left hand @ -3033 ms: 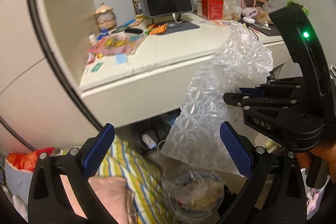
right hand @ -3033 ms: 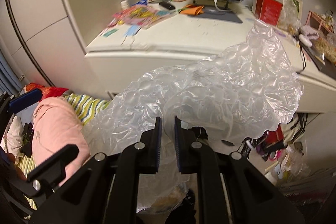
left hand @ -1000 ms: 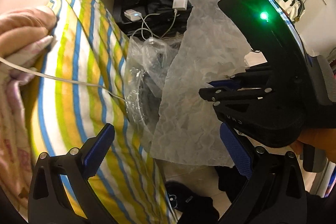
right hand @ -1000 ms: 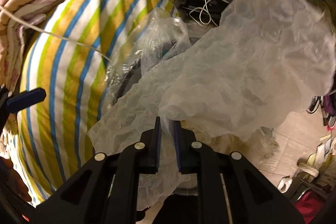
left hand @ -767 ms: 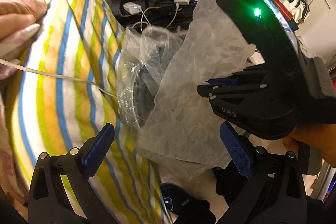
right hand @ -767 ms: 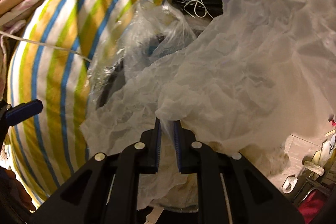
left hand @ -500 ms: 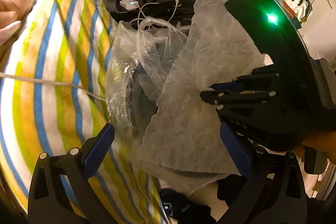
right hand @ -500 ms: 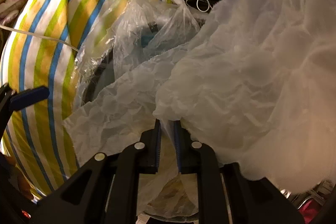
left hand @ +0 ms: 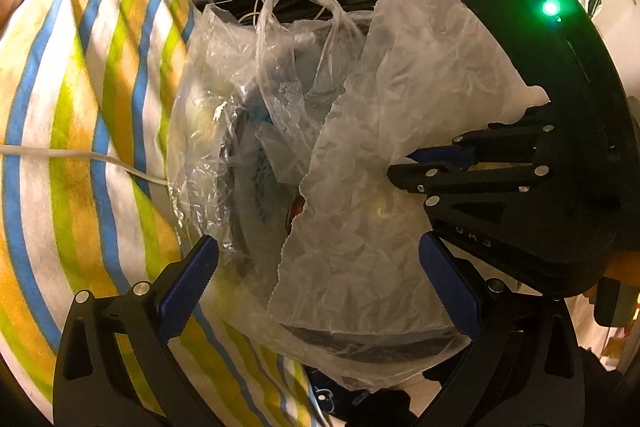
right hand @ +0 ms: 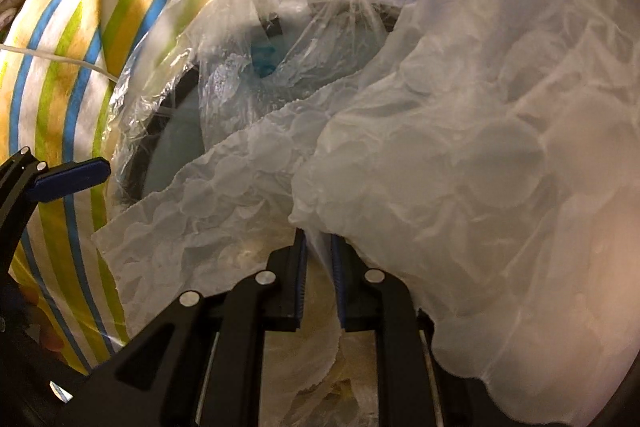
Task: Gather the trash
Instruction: 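Open the right tool to drop the bubble wrap into the bin, then raise the right tool back up toward the desk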
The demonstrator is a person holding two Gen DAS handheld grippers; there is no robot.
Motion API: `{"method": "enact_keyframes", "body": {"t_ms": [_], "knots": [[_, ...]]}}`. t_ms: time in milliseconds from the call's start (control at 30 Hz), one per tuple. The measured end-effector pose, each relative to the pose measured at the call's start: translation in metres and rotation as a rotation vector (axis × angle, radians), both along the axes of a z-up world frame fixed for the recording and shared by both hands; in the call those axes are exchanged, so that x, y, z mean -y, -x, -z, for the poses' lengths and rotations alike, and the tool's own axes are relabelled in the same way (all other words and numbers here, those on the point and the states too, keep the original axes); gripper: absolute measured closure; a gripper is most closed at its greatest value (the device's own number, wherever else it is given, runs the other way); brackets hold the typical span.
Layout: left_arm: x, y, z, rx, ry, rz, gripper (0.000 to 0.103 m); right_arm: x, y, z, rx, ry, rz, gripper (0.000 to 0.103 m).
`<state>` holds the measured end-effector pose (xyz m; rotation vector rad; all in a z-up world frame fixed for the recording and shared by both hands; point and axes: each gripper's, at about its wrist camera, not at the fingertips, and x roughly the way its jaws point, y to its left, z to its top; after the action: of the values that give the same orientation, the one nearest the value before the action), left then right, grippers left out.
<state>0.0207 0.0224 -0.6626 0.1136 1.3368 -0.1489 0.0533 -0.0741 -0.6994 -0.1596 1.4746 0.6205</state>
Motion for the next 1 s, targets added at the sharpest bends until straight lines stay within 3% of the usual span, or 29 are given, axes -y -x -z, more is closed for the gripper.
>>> {"method": "enact_keyframes", "body": {"t_ms": [100,367,667,900,933,967,1000], "knots": [[-0.002,0.004,-0.011,0.009,-0.002,-0.004,0.006,-0.008,-0.002,-0.004,0.003,0.011,0.002,0.087],[-0.02,0.024,-0.06,0.032,0.003,-0.049,0.006,-0.012,0.004,-0.055,0.028,-0.011,0.017,0.05],[-0.034,0.05,-0.129,0.066,-0.008,-0.097,0.006,-0.024,0.01,-0.127,0.086,-0.002,0.019,0.049],[-0.033,0.051,-0.173,0.114,-0.019,-0.08,0.006,-0.017,0.015,-0.179,0.154,0.032,0.036,0.048],[-0.032,0.052,-0.18,0.122,-0.023,-0.073,0.006,-0.014,0.016,-0.187,0.164,0.035,0.042,0.045],[-0.032,0.055,-0.185,0.127,-0.025,-0.07,0.006,-0.011,0.017,-0.196,0.176,0.044,0.051,0.028],[-0.032,0.055,-0.19,0.13,-0.026,-0.067,0.006,-0.007,0.018,-0.205,0.192,0.048,0.062,0.018]]}}
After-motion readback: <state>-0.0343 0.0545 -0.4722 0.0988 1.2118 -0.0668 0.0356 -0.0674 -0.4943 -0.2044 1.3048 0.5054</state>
